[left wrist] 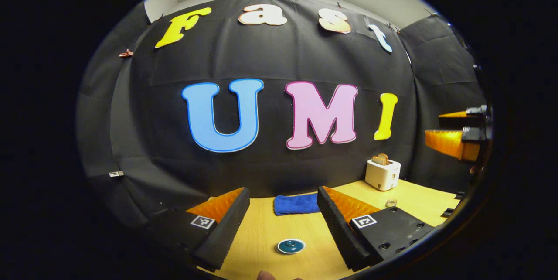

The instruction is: Open the teacup lid with one hand, grasp the water bottle and pour water into the teacup with the other hand; after pouring, place the water bottle on the coaster and then close the teacup lid.

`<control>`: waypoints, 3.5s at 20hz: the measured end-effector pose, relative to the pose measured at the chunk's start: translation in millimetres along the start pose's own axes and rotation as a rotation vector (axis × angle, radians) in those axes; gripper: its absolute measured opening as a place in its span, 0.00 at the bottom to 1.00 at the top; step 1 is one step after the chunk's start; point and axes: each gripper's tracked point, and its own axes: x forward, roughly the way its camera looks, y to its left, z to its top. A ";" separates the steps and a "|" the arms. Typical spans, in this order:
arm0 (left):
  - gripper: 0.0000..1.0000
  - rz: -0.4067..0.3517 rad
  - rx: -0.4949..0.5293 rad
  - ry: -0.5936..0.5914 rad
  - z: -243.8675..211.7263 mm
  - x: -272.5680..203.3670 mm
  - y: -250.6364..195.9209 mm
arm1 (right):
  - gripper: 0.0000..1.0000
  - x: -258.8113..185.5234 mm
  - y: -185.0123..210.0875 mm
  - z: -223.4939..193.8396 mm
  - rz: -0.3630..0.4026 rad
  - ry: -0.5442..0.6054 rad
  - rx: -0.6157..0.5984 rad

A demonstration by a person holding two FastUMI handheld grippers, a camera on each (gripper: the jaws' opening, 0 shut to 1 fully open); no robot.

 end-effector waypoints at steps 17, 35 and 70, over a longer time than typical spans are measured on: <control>0.85 0.052 -0.022 0.177 -242.4 100.5 -17.8 | 0.96 13.6 36.7 -153.9 0.060 0.161 0.022; 0.31 0.007 0.012 0.167 -245.4 123.6 -30.5 | 0.98 16.3 67.5 -272.7 0.055 0.284 0.111; 0.31 0.184 -0.045 0.147 -183.6 58.5 70.0 | 0.75 128.3 114.3 -284.6 0.166 0.286 -0.608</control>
